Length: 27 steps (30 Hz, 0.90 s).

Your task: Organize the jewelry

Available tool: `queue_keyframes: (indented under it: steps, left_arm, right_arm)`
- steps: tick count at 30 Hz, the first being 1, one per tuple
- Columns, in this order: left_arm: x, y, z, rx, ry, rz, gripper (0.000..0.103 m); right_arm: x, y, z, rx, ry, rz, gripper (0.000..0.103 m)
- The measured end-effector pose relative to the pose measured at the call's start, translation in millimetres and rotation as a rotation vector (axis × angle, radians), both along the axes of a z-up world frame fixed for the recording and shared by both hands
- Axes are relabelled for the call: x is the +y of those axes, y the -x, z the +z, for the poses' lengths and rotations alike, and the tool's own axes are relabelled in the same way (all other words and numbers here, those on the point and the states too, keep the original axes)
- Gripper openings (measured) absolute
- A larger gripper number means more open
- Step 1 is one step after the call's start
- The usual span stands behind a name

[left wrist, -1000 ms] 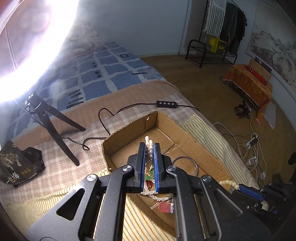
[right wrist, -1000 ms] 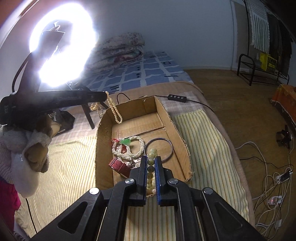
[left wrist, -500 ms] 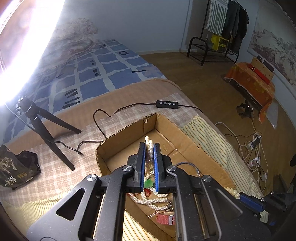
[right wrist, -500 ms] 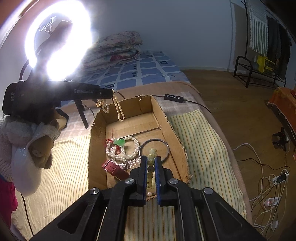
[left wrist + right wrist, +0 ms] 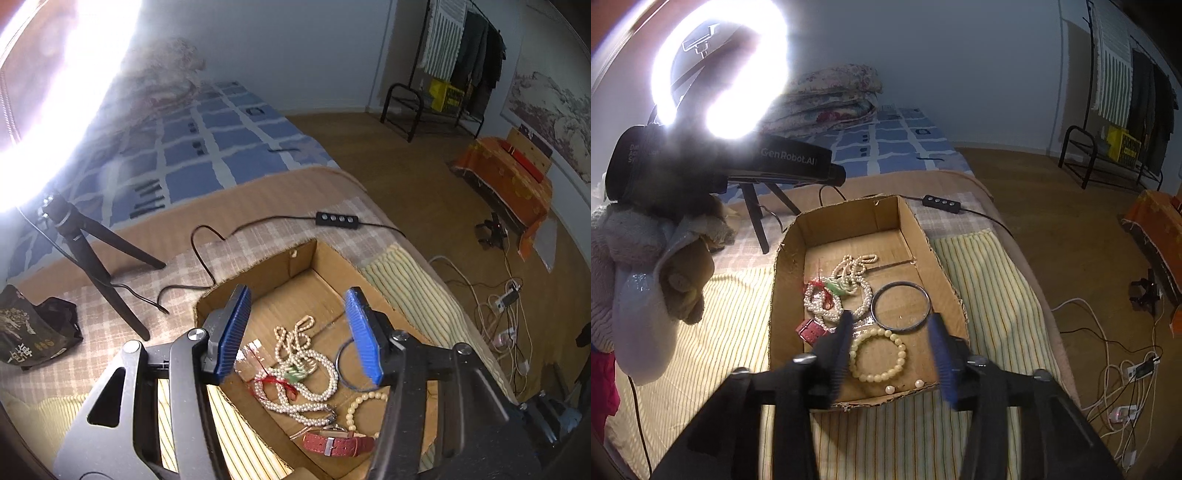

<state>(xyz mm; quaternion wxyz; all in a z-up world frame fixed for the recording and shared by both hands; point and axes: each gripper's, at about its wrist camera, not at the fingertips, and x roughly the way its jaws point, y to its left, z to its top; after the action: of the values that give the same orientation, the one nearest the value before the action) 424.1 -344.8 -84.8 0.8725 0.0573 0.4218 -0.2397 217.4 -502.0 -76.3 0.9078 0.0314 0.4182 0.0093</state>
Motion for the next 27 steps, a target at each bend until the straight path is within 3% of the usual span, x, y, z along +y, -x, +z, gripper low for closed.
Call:
queue_keyframes:
  steps: [1,3,9,27]
  left_arm:
    - [0.6,-0.1,0.2,0.003,0.000,-0.002,0.055]
    - [1.5,0.3,1.0,0.003,-0.006,-0.001,0.055]
    - [6.9,4.7,7.2,0.003,-0.002,0.010,0.059]
    - [40.1,50.2,50.8,-0.055,0.009,0.041,0.060]
  right_arm:
    - [1.3,1.0,1.6,-0.009,0.010,0.001,0.077]
    - [4.0,2.9,5.3,-0.031,0.030,0.003,0.087]
    - [14.4,6.4,14.7,-0.049,0.087,0.003,0.100]
    - [28.1,45.1,65.3,-0.137,0.158,-0.011,0.103]
